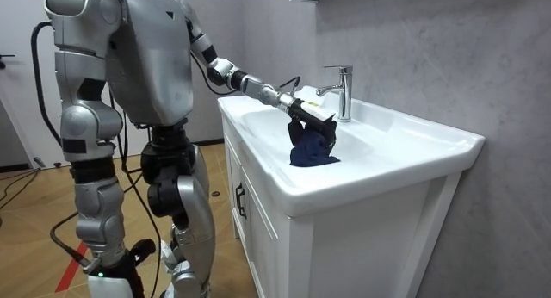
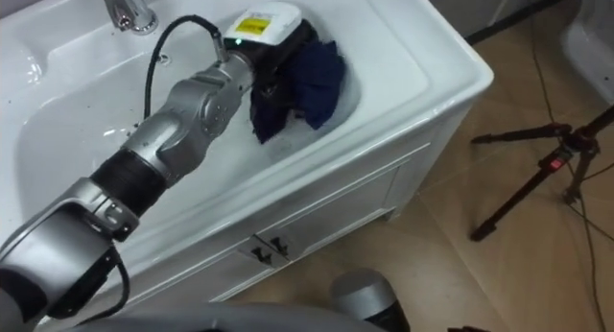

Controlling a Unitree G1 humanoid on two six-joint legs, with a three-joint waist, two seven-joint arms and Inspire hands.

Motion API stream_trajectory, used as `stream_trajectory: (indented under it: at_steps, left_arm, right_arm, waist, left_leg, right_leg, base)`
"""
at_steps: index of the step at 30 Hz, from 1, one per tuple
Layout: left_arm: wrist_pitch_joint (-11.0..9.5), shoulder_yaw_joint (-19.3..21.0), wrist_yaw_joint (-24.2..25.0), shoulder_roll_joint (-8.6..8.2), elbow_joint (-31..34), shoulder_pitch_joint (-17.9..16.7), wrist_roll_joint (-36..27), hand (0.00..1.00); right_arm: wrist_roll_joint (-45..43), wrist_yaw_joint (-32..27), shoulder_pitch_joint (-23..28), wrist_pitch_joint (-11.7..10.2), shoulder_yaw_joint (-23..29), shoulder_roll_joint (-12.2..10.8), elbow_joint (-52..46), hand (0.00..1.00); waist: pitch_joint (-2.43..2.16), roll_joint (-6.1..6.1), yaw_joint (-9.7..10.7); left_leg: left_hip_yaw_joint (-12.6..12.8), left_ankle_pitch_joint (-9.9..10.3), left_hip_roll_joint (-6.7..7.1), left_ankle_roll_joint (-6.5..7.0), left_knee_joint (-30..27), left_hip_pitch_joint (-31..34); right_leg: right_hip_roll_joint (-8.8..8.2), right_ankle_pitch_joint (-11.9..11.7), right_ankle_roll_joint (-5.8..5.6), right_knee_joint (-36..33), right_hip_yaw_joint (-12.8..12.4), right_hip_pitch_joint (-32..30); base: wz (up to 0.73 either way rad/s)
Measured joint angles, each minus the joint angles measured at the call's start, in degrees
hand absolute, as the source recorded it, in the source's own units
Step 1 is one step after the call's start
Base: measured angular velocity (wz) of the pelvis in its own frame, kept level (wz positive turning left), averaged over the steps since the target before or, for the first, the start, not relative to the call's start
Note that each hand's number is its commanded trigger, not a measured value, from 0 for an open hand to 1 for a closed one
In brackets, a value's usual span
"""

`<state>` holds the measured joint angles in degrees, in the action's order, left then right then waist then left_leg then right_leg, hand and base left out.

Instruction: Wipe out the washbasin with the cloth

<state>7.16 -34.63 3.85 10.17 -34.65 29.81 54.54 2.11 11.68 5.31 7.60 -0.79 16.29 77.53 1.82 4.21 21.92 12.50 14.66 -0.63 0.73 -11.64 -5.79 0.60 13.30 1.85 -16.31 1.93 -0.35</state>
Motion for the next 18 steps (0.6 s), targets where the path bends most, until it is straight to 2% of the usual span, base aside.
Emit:
stream_trajectory:
  at_steps: [4,6,9,13,18]
  left_arm:
    - [1.00,0.98,-2.35,0.79,-4.40,-3.05,3.48,1.00]
    - [0.98,2.48,-3.88,1.57,-7.32,-3.79,5.42,1.00]
    - [1.67,3.50,-5.92,3.98,-7.69,-6.80,6.38,1.00]
    - [2.48,4.11,-8.12,4.31,-9.05,-8.97,7.33,1.00]
    - [2.79,5.50,-9.89,4.68,-12.15,-10.19,8.99,1.00]
  right_arm:
    - [-0.49,-0.36,1.43,0.00,2.31,0.09,-0.61,0.00]
    - [-1.34,-0.40,1.44,0.05,3.02,0.17,-0.79,0.00]
    - [-1.82,-0.63,1.49,0.07,3.29,0.35,-1.42,0.00]
    - [-3.56,-1.54,1.02,1.30,3.29,0.35,-1.77,0.00]
    - [-4.13,-2.32,0.13,1.31,3.26,0.35,-1.59,0.00]
  waist:
    - [-0.25,0.38,0.03]
    - [-0.26,0.29,-0.82]
    - [-0.49,0.41,-0.44]
    - [-0.75,0.67,-0.48]
    - [-1.09,0.66,-1.15]
  left_leg:
    - [0.39,0.00,0.00,0.00,-0.04,-0.54]
    - [2.00,0.00,-0.19,0.00,0.08,-0.96]
    - [2.40,0.01,-0.22,-0.01,0.24,-1.62]
    - [2.42,0.01,0.20,-0.01,0.14,-1.58]
    - [2.51,0.01,0.20,0.00,0.11,-1.72]
  right_leg:
    - [0.06,0.00,0.00,0.27,-0.41,0.51]
    - [0.33,0.01,0.00,-0.66,-1.73,0.27]
    - [0.54,0.01,0.01,-0.60,-2.41,0.66]
    - [0.53,0.00,0.02,-0.51,-2.45,0.63]
    - [0.76,0.02,0.01,-1.27,-3.11,-0.33]
  base:
    - [-0.08]
    - [-0.23]
    - [-0.18]
    - [0.03]
    - [-0.03]
